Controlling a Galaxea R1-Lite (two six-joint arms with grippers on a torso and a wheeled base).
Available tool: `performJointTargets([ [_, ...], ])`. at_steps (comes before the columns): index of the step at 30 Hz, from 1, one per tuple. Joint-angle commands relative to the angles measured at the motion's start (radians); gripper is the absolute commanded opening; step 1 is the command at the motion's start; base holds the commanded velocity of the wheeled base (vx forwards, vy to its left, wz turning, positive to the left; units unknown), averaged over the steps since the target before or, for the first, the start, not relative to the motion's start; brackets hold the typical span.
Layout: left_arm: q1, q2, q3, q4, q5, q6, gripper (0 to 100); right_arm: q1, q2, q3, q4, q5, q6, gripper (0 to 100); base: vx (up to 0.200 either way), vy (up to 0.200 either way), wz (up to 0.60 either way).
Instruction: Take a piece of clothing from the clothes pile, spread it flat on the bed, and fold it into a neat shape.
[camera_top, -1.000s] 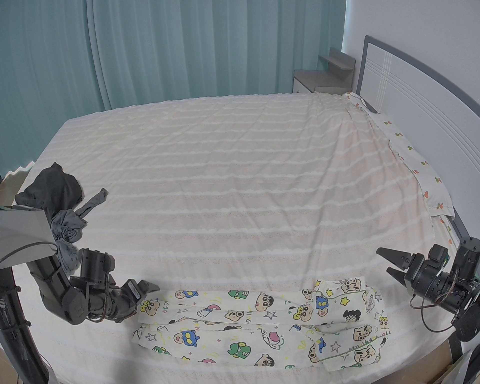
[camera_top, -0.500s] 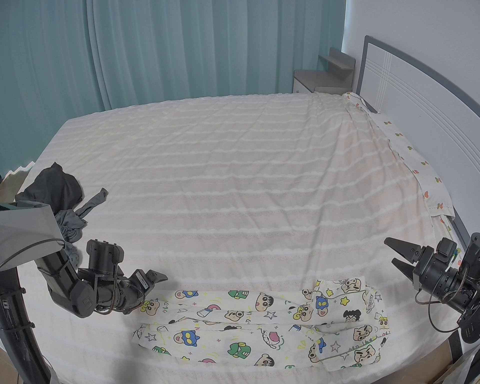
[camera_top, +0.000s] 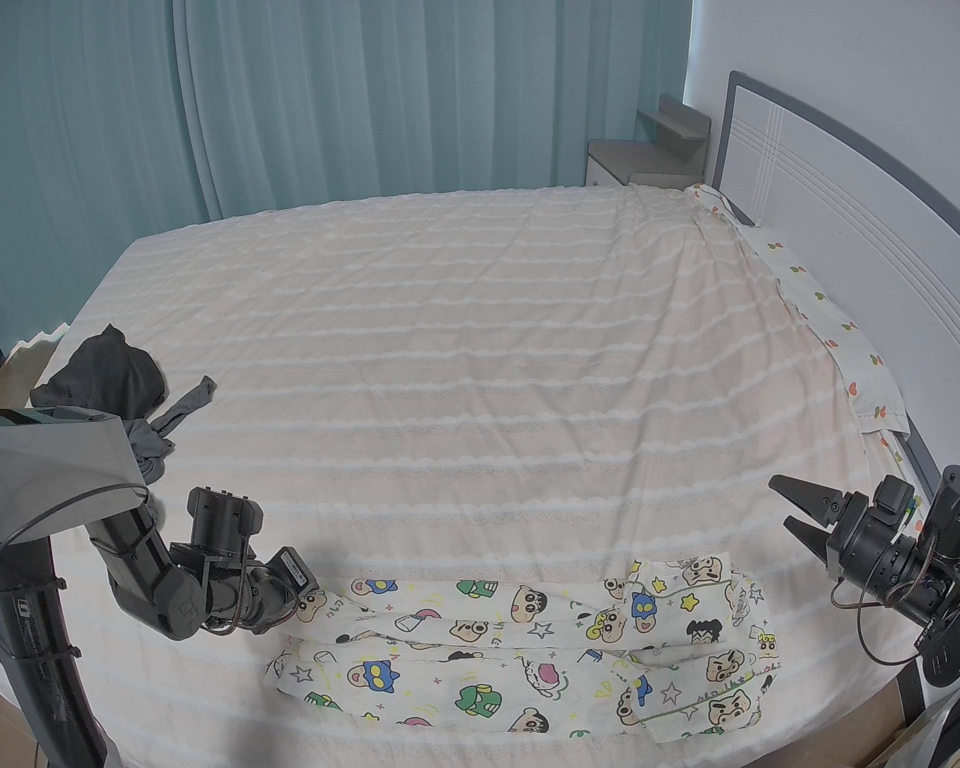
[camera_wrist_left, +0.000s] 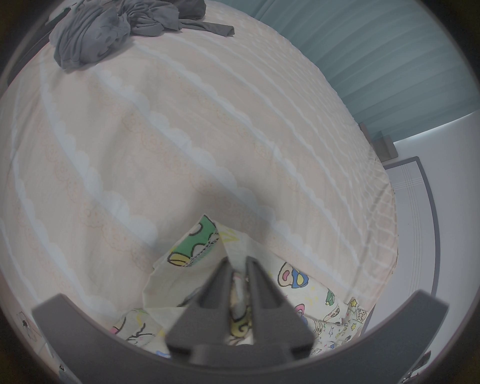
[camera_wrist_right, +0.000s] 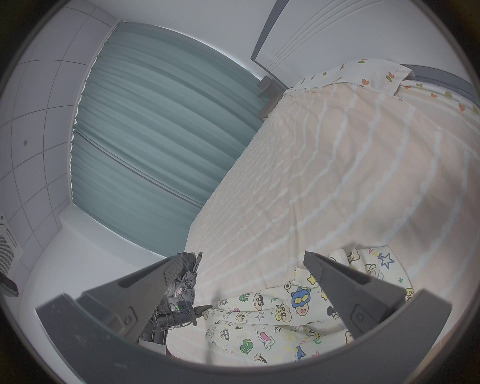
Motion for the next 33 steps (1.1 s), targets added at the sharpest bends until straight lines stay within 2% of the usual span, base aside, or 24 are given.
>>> performJointTargets([
  [1,-0.005,0.002,0.002,-0.002,0.005,0.000,0,0.002,0.002,0.018,-0.001,0.000,0.000,100,0.000,0.000,0.00],
  [13,-0.004,-0.179,0.045,-0.003,0.010,0.006,0,0.002,0.001,0.018,-0.001,0.000,0.000,100,0.000,0.000,0.00],
  [18,0.001,-0.205,0.061,-0.022,0.010,0.013,0,0.002,0.001,0.018,-0.001,0.000,0.000,100,0.000,0.000,0.00],
  [21,0.003,-0.196,0.087,-0.040,0.012,0.050,0,0.002,-0.001,0.018,-0.001,0.000,0.000,100,0.000,0.000,0.00],
  [24,0.003,-0.184,0.143,-0.095,0.015,0.095,0,0.002,-0.001,0.018,-0.001,0.000,0.000,100,0.000,0.000,0.00],
  [31,0.004,-0.111,0.245,-0.276,0.010,0.131,0,0.002,0.001,0.018,-0.001,0.000,0.000,100,0.000,0.000,0.00],
  [33,0.006,-0.059,0.271,-0.325,0.015,0.174,0,0.002,0.001,0.018,-0.001,0.000,0.000,100,0.000,0.000,0.00],
])
